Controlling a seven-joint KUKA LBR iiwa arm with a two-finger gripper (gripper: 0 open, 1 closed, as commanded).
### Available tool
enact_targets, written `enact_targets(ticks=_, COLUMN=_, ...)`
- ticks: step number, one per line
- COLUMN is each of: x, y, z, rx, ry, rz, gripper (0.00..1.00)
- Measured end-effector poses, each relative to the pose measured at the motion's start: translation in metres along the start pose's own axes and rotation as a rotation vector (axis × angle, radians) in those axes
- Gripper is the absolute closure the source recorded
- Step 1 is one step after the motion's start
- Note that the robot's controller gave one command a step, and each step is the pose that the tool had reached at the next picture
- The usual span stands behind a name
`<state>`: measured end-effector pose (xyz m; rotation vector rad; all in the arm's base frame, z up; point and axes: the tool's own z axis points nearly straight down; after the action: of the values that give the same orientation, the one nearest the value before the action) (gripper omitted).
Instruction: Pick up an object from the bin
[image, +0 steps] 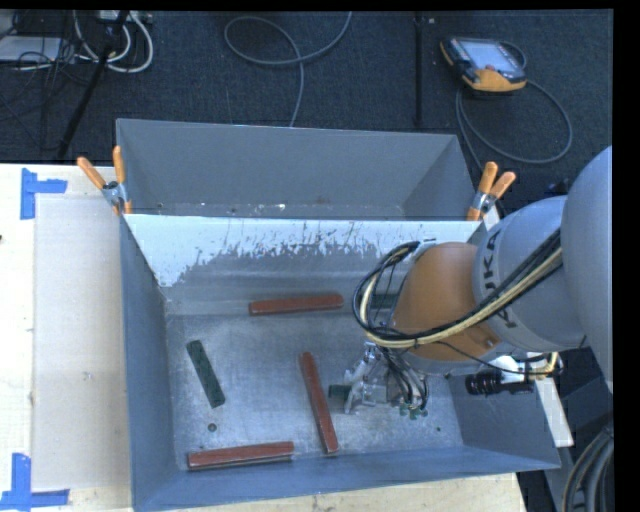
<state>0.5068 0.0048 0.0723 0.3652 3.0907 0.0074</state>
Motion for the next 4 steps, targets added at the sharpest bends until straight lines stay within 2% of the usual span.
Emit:
enact_targets(ticks=1, x=0.001, y=0.0, z=-0.004, rx=0.002, ry=0.007, rz=0.017, gripper=1.0)
enact_targets(ticks=2, x=0.003, y=0.0, z=-0.01, rx=0.006, ry=0.022, rz=0.004, gripper=1.0)
enact_targets(ticks=4, x=0.003, y=-0.001, z=-0.024, rx=0.008, ry=0.031, rz=0.003, gripper=1.0)
